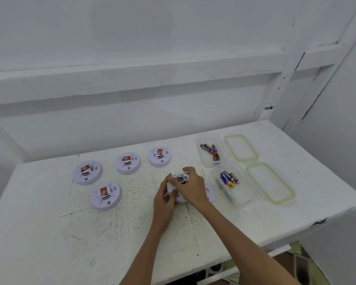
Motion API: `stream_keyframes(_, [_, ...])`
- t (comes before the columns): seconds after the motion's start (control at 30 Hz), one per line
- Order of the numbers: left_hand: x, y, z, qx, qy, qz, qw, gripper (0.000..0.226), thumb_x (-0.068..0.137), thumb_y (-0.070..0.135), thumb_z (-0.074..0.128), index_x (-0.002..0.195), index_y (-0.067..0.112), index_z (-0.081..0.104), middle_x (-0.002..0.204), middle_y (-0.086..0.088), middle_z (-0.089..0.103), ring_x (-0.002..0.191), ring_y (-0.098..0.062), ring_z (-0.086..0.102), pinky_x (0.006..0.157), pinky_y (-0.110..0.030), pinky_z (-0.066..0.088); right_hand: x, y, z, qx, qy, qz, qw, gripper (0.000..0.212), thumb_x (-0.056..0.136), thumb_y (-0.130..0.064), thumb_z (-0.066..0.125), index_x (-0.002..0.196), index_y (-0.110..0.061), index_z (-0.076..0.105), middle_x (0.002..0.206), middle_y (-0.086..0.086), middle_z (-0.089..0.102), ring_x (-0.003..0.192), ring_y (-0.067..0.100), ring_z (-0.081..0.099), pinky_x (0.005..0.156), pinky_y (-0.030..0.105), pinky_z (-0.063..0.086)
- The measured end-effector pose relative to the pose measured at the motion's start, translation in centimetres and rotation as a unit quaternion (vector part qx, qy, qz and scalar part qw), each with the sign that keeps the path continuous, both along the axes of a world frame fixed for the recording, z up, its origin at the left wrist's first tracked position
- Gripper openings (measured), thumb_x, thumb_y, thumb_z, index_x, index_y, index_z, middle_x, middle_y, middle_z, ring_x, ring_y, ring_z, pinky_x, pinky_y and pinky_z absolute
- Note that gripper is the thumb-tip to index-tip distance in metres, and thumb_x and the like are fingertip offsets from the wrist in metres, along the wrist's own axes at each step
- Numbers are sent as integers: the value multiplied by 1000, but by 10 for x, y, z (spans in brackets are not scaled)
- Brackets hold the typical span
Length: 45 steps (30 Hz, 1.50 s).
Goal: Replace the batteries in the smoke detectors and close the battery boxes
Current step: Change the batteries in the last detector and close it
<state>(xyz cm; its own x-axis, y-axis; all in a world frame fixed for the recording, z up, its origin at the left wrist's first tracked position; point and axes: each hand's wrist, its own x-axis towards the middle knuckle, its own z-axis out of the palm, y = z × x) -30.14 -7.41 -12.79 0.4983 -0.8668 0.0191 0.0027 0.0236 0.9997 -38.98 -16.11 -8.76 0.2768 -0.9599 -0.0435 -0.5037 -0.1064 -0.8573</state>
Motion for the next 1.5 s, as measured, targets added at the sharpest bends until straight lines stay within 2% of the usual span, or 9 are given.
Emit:
stream_keyframes(0.1, [1,0,-2,-3,-4,3,1000,48,106,10,55,152,24,48,148,3,59,127,-3,61,93,-19,55,1,0,-1,21,-26,-21,999,63,80,-41,79,131,-17,51,116,1,63,93,9,58,60,1,38])
stream_keyframes(0.47, [3,-1,-7,-7,-28,0,1000,48,106,8,55,151,23,49,147,4,59,131,-11,60,100,-29,57,5,3,-8,-6,-45,-21,999,48,79,-34,78,119,-22,55,104,-5,65,90,8,63,62,3,43])
stream_keyframes(0.67, [3,-4,-13,3,-62,6,998,49,106,8,54,152,23,49,147,5,59,132,-11,60,105,-40,56,7,6,-11,-29,-38,-18,999,30,81,-30,74,108,-24,61,96,-8,68,86,5,64,63,6,45])
stream_keyframes(0.87, [4,-2,-9,-8,-13,2,1000,47,106,8,54,150,23,49,146,3,59,126,-11,63,98,-37,60,1,-4,-6,17,-76,-3,997,20,84,-23,72,104,-24,68,97,-13,70,89,2,65,68,8,46])
stream_keyframes(0.97, [3,-1,-8,-5,-4,5,1000,47,106,9,54,150,24,49,144,4,60,124,-11,65,97,-40,60,-5,-7,-4,0,-50,24,998,17,90,-28,68,106,-23,70,99,-12,71,90,1,65,71,6,45])
stream_keyframes(1.07, [3,-1,-9,1,-3,7,1000,47,106,10,55,149,26,50,143,3,61,125,-17,64,96,-46,61,-12,-5,-5,-22,-23,9,999,27,94,-38,62,115,-20,68,108,-9,70,100,7,64,85,20,52])
stream_keyframes(1.17, [4,-2,-11,5,-3,8,1000,47,105,11,55,148,30,52,144,5,60,127,-18,63,96,-47,61,-24,-4,-12,-74,22,-32,997,31,97,-34,57,123,-19,64,118,-4,66,112,12,58,96,31,50])
stream_keyframes(1.37, [3,-3,-12,6,-16,12,1000,47,105,8,56,148,27,53,145,7,61,129,-12,61,100,-46,59,-50,1,-22,-125,87,-44,987,27,100,-23,53,125,-18,60,127,-1,60,124,15,45,96,24,40])
stream_keyframes(1.5, [2,-2,-12,5,-14,17,1000,47,104,9,57,146,29,54,145,5,60,131,-17,60,99,-44,59,-56,7,-26,-115,142,-29,983,41,95,-29,60,133,-16,52,134,2,53,128,21,43,101,32,41])
